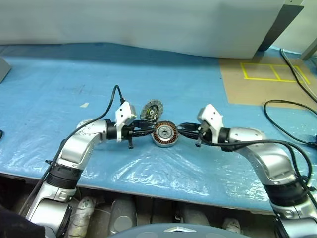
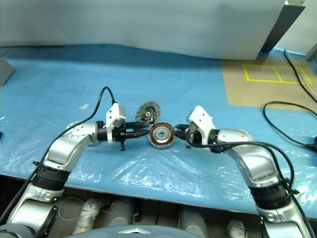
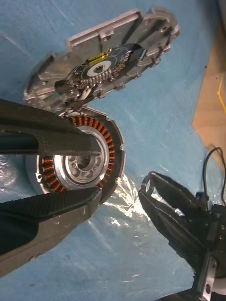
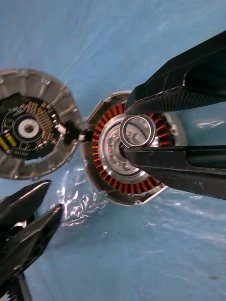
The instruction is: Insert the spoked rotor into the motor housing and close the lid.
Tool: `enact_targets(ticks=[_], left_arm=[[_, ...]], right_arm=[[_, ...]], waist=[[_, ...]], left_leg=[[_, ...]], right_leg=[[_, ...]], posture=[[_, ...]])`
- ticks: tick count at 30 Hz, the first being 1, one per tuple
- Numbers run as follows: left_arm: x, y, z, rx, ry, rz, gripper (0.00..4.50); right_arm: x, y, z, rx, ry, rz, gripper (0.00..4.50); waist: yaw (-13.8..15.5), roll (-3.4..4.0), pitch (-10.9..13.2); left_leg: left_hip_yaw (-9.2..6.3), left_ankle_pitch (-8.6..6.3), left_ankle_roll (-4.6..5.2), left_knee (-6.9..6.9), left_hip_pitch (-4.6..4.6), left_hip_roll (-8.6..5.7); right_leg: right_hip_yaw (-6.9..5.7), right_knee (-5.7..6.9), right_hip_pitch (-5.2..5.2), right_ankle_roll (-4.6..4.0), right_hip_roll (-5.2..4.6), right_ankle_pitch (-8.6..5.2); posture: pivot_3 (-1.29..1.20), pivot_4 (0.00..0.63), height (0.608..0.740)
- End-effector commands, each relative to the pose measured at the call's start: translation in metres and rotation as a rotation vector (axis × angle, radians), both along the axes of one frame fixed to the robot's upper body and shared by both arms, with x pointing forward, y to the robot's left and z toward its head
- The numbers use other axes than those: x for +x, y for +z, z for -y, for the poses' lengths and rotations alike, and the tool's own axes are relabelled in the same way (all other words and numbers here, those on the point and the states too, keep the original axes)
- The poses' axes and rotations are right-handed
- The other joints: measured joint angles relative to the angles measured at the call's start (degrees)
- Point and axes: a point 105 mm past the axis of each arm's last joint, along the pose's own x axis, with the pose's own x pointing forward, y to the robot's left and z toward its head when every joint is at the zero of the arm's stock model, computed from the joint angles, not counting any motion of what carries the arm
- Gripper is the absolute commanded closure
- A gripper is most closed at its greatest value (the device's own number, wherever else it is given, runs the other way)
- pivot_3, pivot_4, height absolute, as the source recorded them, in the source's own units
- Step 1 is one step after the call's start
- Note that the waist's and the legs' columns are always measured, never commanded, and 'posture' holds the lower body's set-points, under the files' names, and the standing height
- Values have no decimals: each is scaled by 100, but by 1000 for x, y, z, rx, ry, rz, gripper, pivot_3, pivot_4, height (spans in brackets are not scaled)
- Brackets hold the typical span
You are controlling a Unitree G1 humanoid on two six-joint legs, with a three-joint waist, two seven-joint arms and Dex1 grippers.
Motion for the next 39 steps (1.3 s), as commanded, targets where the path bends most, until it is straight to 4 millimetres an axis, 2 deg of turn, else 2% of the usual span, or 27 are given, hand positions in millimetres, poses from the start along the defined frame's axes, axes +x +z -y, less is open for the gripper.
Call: enact_targets(ticks=[1, 7, 13, 19, 39], left_arm=[[-4, 3, -3, 17, -6, 50, 3416], [-11, -5, -4, 20, 14, 48, 3416], [-13, -13, -6, 15, 30, 44, 3416], [-10, -15, -6, 4, 34, 51, 3416], [-1, -25, -10, 2, 29, 62, 3416]], right_arm=[[10, -2, -13, -21, 55, 34, 3929], [15, -16, -22, -58, 118, 15, 3929], [19, -21, -22, -85, 131, 19, 3929], [20, -16, -28, -60, 141, 19, 3929], [21, -27, -25, -84, 112, 9, 3929]], waist=[[-5, 0, 0], [-13, 0, 0], [-52, 0, 0], [-69, 0, 0], [-68, 0, 0]], left_leg=[[2, 0, 0, 1, -3, 1], [8, 0, 0, 10, -13, -2], [10, 0, 0, 13, -11, 1], [10, 0, 0, 19, -11, 1], [13, 0, 1, 26, -10, 2]], right_leg=[[-2, 1, 0, 0, 0, 0], [-5, 0, 0, -1, -3, 0], [-7, 4, 0, -1, -1, 0], [-6, 12, 0, -2, -1, 1], [-6, 19, 0, -2, -2, 1]], posture=[[0, 150, 740], [0, 150, 740], [0, 150, 740], [0, 150, 740], [0, 150, 740]])
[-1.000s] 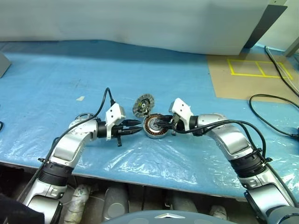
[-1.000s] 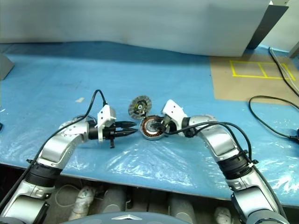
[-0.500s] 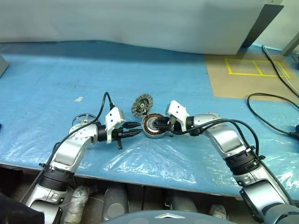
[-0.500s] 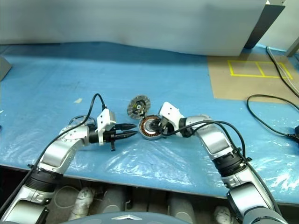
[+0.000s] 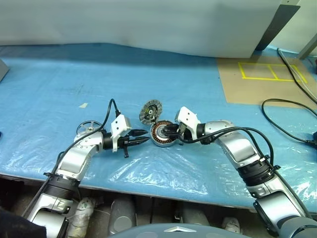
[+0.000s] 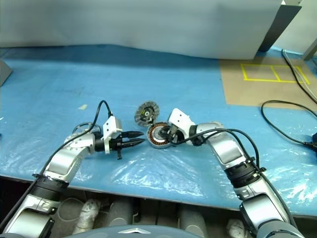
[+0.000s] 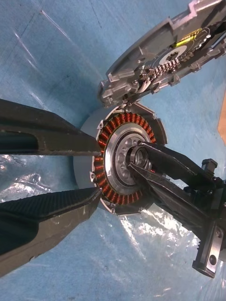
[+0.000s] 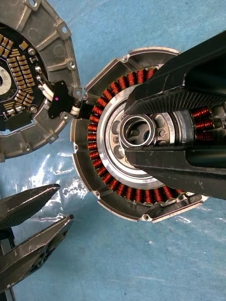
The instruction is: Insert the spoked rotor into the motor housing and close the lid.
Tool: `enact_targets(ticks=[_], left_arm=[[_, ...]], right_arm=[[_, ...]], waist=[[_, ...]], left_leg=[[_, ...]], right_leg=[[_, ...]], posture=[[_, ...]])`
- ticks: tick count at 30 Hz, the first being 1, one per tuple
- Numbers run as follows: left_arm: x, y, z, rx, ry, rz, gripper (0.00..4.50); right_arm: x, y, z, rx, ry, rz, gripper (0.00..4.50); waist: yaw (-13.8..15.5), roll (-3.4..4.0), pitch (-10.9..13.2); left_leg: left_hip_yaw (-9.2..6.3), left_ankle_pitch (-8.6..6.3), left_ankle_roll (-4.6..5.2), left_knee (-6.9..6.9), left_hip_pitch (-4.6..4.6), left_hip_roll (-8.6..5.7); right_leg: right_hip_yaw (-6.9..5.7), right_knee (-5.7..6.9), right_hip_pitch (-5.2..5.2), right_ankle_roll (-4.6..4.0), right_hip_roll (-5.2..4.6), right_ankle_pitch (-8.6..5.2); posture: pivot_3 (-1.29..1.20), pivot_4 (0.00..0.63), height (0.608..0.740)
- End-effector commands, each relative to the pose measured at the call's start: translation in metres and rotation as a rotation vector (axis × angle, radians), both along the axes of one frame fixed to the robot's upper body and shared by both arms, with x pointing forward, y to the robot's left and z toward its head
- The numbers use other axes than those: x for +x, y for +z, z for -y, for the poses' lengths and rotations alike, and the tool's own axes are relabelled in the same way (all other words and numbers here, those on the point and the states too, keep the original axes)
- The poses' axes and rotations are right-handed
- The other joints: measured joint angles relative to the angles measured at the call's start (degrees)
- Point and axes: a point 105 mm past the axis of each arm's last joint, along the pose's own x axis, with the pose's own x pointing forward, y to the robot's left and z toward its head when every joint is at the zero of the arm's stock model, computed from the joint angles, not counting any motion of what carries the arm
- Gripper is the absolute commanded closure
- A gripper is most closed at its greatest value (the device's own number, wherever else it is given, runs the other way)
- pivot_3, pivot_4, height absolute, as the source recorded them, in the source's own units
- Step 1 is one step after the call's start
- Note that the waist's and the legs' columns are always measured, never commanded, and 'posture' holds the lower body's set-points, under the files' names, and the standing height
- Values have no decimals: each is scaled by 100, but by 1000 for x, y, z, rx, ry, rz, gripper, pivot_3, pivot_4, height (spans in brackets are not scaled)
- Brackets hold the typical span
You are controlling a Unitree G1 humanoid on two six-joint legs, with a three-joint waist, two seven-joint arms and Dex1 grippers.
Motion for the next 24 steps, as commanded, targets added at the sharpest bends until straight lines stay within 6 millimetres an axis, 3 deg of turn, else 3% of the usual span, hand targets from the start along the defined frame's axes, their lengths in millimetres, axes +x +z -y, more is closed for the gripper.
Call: enact_targets(ticks=[1, 22, 24], left_arm=[[1, 7, 3, -8, -16, 39, 3416], [4, -6, -3, -6, -6, 34, 3416], [4, -7, -4, -6, -6, 35, 3416]], right_arm=[[1, 3, -1, 8, 1, 14, 3929], [0, -1, -5, -7, 26, 8, 3929], [0, -1, -5, -7, 28, 15, 3185]], waist=[[0, 0, 0], [1, 0, 0], [1, 0, 0]], left_leg=[[0, 0, 0, 1, 0, 0], [0, 0, 0, 8, 2, 1], [0, 0, 0, 9, 3, 1]], right_leg=[[0, 1, 0, 0, 0, 0], [1, 11, 0, 0, 0, 0], [2, 14, 0, 0, 0, 0]], posture=[[0, 150, 740], [0, 150, 740], [0, 150, 740]])
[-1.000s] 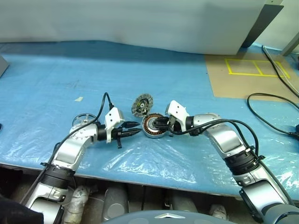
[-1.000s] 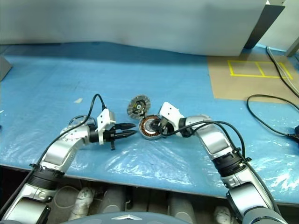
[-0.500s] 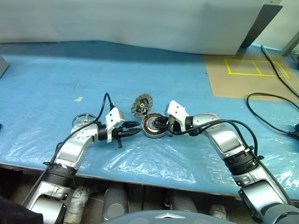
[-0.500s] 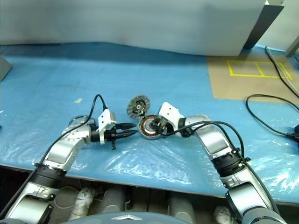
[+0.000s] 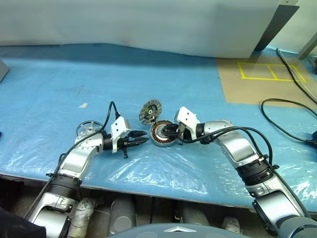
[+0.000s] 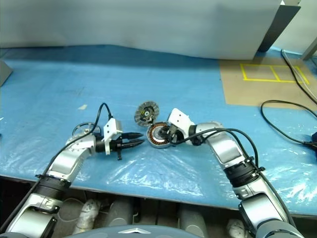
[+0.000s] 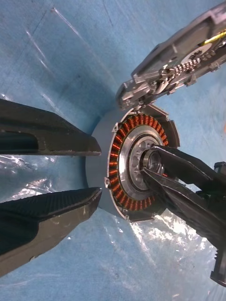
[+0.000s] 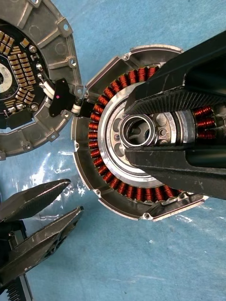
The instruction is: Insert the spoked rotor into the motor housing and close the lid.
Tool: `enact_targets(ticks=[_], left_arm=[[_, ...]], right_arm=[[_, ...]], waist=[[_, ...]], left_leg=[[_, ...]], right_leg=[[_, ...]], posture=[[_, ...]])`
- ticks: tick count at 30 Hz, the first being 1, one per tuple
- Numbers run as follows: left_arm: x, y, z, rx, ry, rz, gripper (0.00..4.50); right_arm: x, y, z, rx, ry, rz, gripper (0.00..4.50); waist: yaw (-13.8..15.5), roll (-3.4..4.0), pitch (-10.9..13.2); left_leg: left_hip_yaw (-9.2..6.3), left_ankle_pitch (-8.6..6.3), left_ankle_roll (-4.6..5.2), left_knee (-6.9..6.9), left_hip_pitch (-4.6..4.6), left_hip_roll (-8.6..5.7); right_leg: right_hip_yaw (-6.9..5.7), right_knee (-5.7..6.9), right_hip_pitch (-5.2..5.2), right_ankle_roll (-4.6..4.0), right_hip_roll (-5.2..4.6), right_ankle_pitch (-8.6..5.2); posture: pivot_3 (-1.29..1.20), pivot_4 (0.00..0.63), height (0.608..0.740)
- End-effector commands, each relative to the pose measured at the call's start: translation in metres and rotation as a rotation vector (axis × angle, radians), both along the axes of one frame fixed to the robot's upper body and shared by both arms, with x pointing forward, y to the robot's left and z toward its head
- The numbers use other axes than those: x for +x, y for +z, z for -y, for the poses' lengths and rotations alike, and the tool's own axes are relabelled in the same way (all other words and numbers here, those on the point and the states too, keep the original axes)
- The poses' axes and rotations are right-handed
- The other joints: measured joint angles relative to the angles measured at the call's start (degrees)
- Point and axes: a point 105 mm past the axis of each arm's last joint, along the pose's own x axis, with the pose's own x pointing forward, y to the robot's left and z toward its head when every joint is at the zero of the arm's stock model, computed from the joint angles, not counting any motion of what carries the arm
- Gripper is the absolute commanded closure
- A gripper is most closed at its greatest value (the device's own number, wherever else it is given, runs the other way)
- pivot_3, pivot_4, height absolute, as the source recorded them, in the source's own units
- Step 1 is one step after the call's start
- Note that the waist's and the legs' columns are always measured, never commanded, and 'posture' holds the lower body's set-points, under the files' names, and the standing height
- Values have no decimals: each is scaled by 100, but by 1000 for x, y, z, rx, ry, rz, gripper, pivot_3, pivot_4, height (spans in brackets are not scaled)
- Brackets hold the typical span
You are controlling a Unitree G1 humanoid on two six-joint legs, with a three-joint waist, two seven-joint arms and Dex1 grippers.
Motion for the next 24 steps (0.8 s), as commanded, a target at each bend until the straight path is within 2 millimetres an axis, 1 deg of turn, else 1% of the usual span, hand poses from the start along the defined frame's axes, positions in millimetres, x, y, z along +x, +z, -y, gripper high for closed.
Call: enact_targets(ticks=[1, 4, 9, 14, 17, 18, 21, 22, 23, 24], left_arm=[[0, 5, 0, -11, -9, 32, 3416], [0, 5, 0, -12, -10, 33, 3416], [1, 6, 1, -15, -12, 34, 3416], [1, 8, 1, -16, -16, 35, 3416], [1, 6, 0, -14, -15, 32, 3416], [1, 6, 0, -14, -15, 31, 3416], [1, 5, -1, -13, -15, 32, 3416], [1, 5, -1, -14, -15, 33, 3416], [2, 6, -1, -14, -14, 33, 3416], [2, 6, -2, -13, -13, 32, 3416]], right_arm=[[0, 0, -3, -9, 18, 15, 2927], [0, 0, -3, -10, 12, 18, 1945], [0, 4, 0, 17, 2, 16, 1945], [2, 27, 2, 104, -13, 36, 1945], [3, 37, -1, 166, -21, 35, 2598], [2, 38, -3, 182, -17, 28, 2912], [1, 28, -8, 160, -15, 19, 3928], [2, 25, -9, 156, -19, 17, 4348], [3, 23, -11, 158, -27, 13, 4474], [3, 21, -13, 163, -26, 5, 4474]], waist=[[0, 0, 0], [0, 0, 0], [0, 0, 0], [0, 0, 0], [0, 0, 0], [-2, 0, 0], [-3, 0, 0], [-3, 0, 0], [-3, 0, 0], [-3, 0, 0]], left_leg=[[0, 0, 0, 1, 0, 0], [0, 0, 0, 4, 0, 0], [-1, 0, 1, 12, 1, 0], [-2, 0, 1, 12, 0, 0], [-1, 0, 1, 9, -1, 0], [-1, 0, 0, 8, -1, 1], [0, 0, 0, 7, -1, 2], [0, 0, 0, 7, -2, 2], [0, 0, 0, 7, -1, 1], [0, 0, 0, 8, -2, 1]], right_leg=[[0, 1, 0, 0, 0, 0], [1, 5, 0, 0, 0, 0], [3, 14, 0, 0, -2, 0], [3, 14, -1, 0, -1, 0], [3, 14, -5, -1, 0, -1], [3, 14, -5, -3, 0, -2], [2, 14, -6, -3, 1, -2], [3, 15, -7, -4, 1, -2], [3, 14, -7, -4, 0, -2], [3, 14, -7, -3, 0, -2]], posture=[[0, 150, 740], [0, 150, 740], [0, 150, 740], [0, 150, 740], [0, 150, 740], [0, 150, 740], [0, 150, 740], [0, 150, 740], [0, 150, 740], [0, 150, 740]])
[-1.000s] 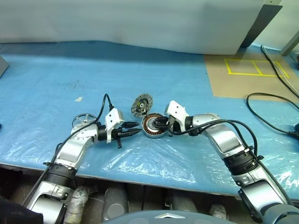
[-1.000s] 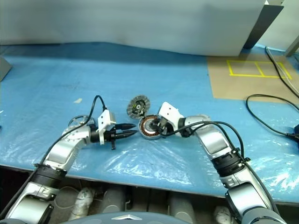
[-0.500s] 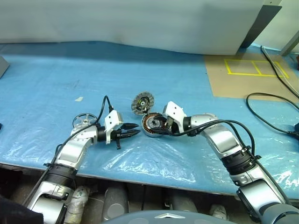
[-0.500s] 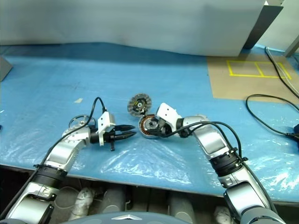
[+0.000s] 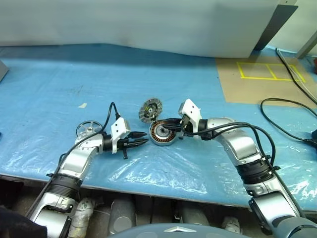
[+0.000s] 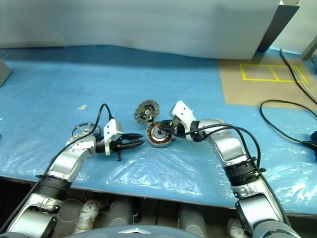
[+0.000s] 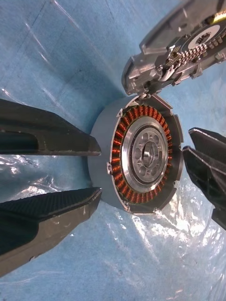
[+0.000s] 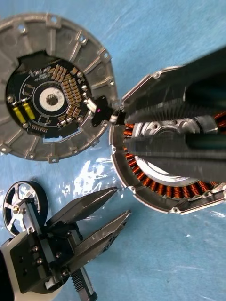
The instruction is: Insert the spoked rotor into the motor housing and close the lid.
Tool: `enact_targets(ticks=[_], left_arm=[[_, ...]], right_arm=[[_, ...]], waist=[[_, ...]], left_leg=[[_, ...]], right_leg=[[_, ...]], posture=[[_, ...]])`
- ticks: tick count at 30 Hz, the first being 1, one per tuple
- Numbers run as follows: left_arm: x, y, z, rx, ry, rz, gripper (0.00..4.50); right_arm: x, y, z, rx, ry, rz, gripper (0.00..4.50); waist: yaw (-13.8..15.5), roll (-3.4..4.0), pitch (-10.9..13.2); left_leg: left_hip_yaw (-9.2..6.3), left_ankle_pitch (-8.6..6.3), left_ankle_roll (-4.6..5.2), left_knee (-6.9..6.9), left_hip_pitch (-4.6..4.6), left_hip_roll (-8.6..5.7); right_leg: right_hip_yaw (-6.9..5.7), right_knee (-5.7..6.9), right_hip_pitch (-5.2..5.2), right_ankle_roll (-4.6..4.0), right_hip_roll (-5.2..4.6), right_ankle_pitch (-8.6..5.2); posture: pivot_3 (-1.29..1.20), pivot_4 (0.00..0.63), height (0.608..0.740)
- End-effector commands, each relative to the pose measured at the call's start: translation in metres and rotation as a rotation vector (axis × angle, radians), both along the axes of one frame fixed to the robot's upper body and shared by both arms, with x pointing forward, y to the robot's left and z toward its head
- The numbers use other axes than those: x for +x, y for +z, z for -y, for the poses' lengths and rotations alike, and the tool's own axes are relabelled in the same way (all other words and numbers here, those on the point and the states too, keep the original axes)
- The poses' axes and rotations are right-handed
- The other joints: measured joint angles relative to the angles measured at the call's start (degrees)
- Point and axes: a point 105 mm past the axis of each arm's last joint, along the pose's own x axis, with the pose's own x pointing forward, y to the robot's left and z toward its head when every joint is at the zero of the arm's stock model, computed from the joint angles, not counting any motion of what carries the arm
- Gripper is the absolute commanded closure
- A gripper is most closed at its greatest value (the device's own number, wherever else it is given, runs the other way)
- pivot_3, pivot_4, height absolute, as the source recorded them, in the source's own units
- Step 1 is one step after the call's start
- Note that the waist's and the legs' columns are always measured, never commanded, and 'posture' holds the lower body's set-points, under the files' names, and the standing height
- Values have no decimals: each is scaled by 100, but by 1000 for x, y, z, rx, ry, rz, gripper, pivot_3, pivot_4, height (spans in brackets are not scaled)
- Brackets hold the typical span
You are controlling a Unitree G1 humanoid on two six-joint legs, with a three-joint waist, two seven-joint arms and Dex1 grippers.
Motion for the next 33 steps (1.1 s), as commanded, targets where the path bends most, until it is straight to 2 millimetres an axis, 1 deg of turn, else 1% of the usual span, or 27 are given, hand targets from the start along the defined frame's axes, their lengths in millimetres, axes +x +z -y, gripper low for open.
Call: enact_targets(ticks=[1, 6, 9, 11, 13, 15, 17, 21, 22, 26, 30, 32, 33], left_arm=[[2, 9, -1, -12, -2, 40, 3416], [1, 6, -4, -9, 3, 34, 3416], [2, 5, -5, -9, 5, 36, 3416], [2, 3, -6, -8, 6, 35, 3416], [2, 3, -6, -10, 6, 35, 3416], [2, 3, -5, -11, 5, 35, 3416], [3, 2, -5, -12, 5, 36, 3416], [3, 2, -3, -12, 3, 36, 3416], [3, 2, -3, -14, 4, 36, 3416], [4, 2, -3, -15, 5, 37, 3416], [4, 2, -2, -16, 4, 37, 3416], [4, 0, -3, -15, 7, 36, 3416], [4, 0, -4, -14, 8, 36, 3416]], right_arm=[[0, 1, -7, 24, 7, 7, 4474], [4, 1, -8, 33, -9, -4, 4474], [10, 5, -6, 56, -41, 5, 4474], [9, -6, -4, 1, -35, -9, 4474], [6, -28, 0, -120, -15, 9, 4474], [-1, -42, 2, -172, 14, 0, 4474], [-4, -44, 1, -170, 21, -6, 4474], [0, -43, 3, -178, 8, 12, 4474], [2, -39, 1, -150, 1, 12, 4474], [9, -2, -8, 54, -23, -7, 4474], [7, 22, -14, 194, -6, -64, 4474], [3, 20, -16, 189, 15, -85, 4474], [1, 15, -17, 169, 20, -92, 4474]], waist=[[0, 0, 0], [0, 0, 0], [-1, 0, 0], [-1, 0, 0], [0, 0, 0], [-1, 0, 0], [-1, -1, -1], [-1, -1, -1], [-2, -1, -1], [-4, -1, -1], [-2, -1, -1], [0, -1, -1], [0, -1, -1]], left_leg=[[0, 0, 0, 0, 0, -1], [0, 0, 0, 0, -1, -1], [-1, 0, -1, -1, -1, 0], [0, 0, -1, -2, -1, 0], [0, 0, -1, -2, -1, -1], [0, 0, -1, -3, -1, -1], [0, 0, -1, -5, 0, 0], [0, 0, 0, -4, 4, -1], [0, -1, 0, -4, 5, -1], [-1, -2, 2, -5, 6, -1], [-1, -1, 1, -5, -3, -1], [0, 0, 0, -5, -9, 0], [0, 0, 0, -7, -8, 0]], right_leg=[[0, 0, -1, 0, 0, 0], [0, -1, -1, 0, -1, 0], [0, -1, -2, 0, 0, 0], [1, -1, -2, 0, 0, 0], [0, -1, -2, 0, 0, 0], [1, -3, -2, 0, -1, 0], [0, -3, -1, 0, 0, -1], [2, -3, 2, 1, -1, -1], [2, -3, 3, 1, -1, -1], [3, -3, 2, 0, 0, -1], [3, -3, -6, 0, 0, 0], [2, -3, -11, 0, 0, -1], [1, -3, -11, 0, 0, -1]], posture=[[0, 150, 740], [0, 150, 740], [0, 150, 740], [0, 150, 740], [0, 150, 740], [0, 150, 740], [0, 150, 740], [0, 150, 740], [0, 150, 740], [0, 150, 740], [0, 150, 740], [0, 150, 740], [0, 150, 740]])
